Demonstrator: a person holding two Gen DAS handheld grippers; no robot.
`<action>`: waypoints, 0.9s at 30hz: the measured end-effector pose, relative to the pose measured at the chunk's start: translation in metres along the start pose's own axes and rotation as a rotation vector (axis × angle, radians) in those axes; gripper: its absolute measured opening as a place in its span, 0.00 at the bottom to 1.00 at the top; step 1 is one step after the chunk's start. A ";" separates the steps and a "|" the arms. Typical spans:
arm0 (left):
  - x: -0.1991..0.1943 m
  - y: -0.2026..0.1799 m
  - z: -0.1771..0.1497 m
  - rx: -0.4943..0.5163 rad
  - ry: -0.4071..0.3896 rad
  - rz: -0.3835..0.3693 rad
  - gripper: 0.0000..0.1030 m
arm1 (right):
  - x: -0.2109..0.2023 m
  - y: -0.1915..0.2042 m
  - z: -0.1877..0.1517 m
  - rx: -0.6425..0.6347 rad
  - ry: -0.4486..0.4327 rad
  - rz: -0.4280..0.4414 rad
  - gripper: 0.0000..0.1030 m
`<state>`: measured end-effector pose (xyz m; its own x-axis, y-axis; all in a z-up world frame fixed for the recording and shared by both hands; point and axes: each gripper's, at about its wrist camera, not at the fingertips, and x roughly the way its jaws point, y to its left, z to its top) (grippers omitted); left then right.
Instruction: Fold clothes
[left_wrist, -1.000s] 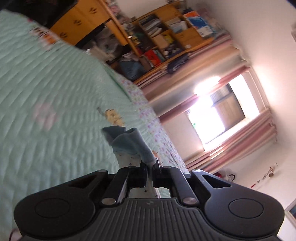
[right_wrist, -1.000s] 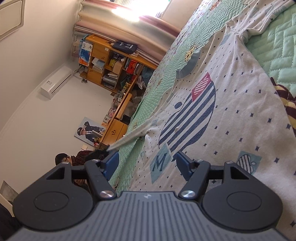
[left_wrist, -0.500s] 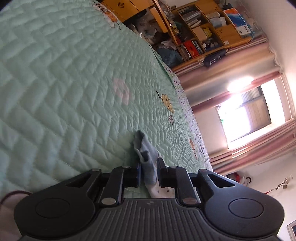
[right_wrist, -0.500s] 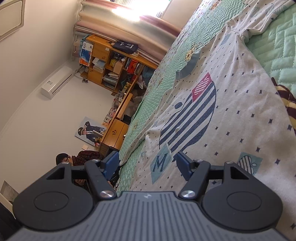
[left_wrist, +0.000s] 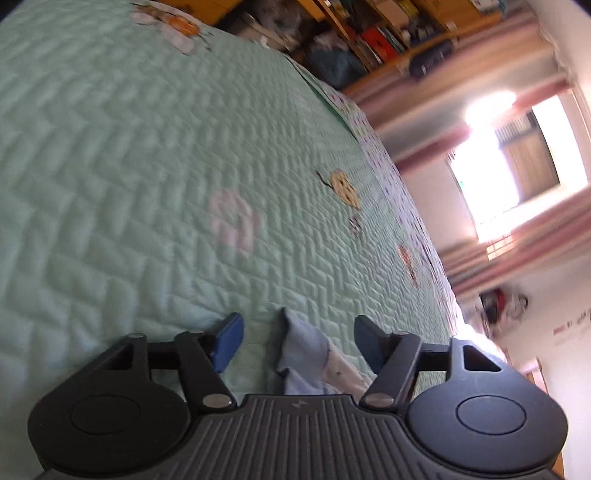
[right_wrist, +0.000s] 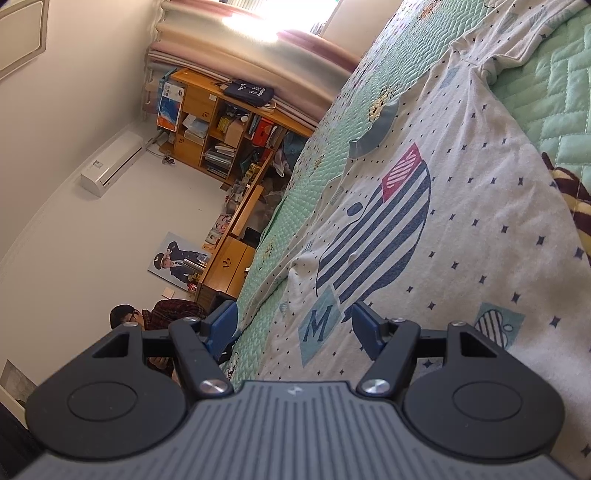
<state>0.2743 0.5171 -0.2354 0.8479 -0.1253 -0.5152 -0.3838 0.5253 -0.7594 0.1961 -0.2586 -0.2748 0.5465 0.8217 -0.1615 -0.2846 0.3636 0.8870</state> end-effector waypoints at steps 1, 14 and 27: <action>0.005 -0.002 0.003 0.011 0.020 -0.004 0.79 | 0.001 0.001 0.000 -0.005 0.002 -0.004 0.68; 0.024 -0.015 -0.013 0.100 0.038 0.032 0.08 | 0.004 0.002 -0.001 -0.012 0.006 -0.022 0.68; -0.009 -0.054 0.010 0.273 -0.152 0.129 0.02 | 0.004 0.000 0.000 -0.011 0.009 -0.018 0.68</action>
<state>0.2910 0.4986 -0.1857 0.8512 0.0730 -0.5198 -0.3969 0.7375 -0.5464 0.1984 -0.2549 -0.2752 0.5449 0.8187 -0.1811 -0.2834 0.3831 0.8792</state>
